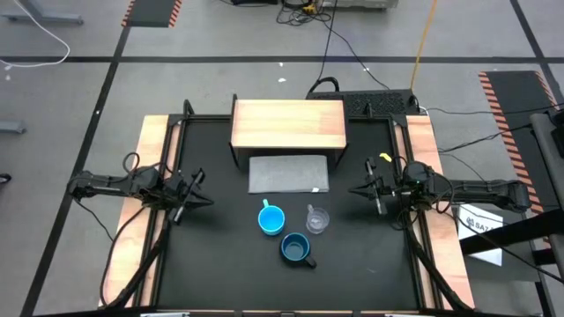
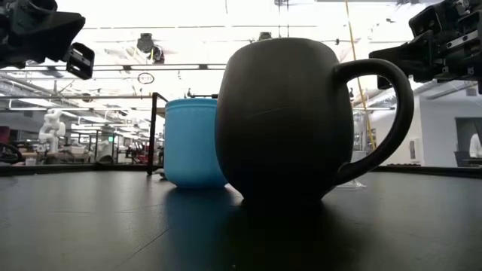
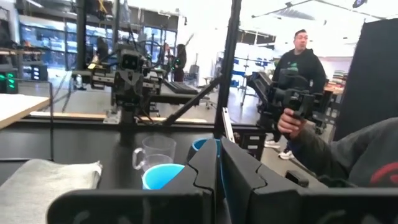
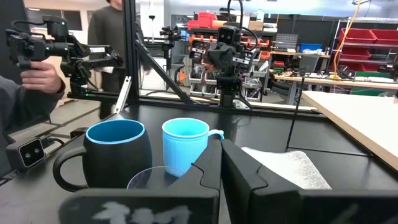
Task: Stack small to large cups/mugs on shelf
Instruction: Put the black mug on the shelf
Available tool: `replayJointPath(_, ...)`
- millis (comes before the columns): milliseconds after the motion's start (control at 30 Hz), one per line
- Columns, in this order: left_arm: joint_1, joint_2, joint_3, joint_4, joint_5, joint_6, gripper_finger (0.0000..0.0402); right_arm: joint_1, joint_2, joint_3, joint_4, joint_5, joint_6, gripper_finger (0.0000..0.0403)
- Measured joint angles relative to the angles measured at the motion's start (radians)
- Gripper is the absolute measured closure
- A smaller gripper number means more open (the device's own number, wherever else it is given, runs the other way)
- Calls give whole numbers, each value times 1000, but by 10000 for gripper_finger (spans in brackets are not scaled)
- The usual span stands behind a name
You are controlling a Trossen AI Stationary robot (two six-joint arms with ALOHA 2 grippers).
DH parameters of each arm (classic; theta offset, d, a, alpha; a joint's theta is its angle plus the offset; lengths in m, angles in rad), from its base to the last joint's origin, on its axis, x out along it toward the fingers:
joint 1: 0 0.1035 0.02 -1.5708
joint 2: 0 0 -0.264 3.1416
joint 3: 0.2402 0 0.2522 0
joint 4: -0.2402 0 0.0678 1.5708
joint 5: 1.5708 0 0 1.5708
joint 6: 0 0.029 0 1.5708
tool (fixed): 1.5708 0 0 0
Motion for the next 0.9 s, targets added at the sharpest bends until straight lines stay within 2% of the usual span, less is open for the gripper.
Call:
replayJointPath(300,0,0,0,4,-21,28,381,0,0,0,0,0,0,403)
replayJointPath(433,0,0,0,6,-26,31,397,0,0,0,0,0,0,403)
replayJointPath(633,0,3,0,97,-203,90,396,0,0,0,0,0,0,403)
replayJointPath(767,4,45,25,109,-246,104,397,0,0,0,0,0,0,403)
replayJointPath(900,12,151,82,117,-251,102,398,0,0,0,0,0,-2,403)
